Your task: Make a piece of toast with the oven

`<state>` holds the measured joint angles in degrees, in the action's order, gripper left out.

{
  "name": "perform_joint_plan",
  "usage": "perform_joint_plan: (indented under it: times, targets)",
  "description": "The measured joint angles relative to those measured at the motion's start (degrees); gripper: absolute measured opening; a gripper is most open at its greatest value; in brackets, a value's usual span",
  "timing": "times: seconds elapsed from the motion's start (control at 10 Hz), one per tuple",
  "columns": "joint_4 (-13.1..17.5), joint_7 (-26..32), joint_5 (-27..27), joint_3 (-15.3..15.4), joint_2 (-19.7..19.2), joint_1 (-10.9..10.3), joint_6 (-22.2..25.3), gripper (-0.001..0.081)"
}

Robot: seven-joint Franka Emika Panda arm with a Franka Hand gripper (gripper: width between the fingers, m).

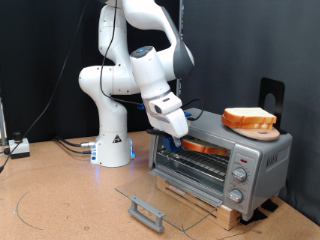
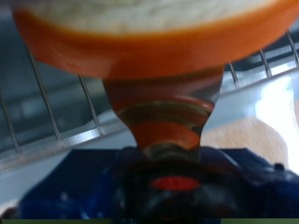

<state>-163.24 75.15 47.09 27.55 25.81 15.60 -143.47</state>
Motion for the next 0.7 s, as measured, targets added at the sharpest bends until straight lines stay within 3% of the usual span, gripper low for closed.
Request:
perform_joint_plan:
  times: [0.2, 0.5, 0.7]
  targets:
    - [-1.06, 0.27, -4.2, 0.99, -1.21, 2.64, -4.94, 0.0457]
    - [-0.39, 1.45, -8.53, 0.58, -5.08, 8.59, -6.99, 0.0457]
    - [0.55, 4.61, -8.52, -0.92, -7.28, 10.44, -7.47, 0.0457]
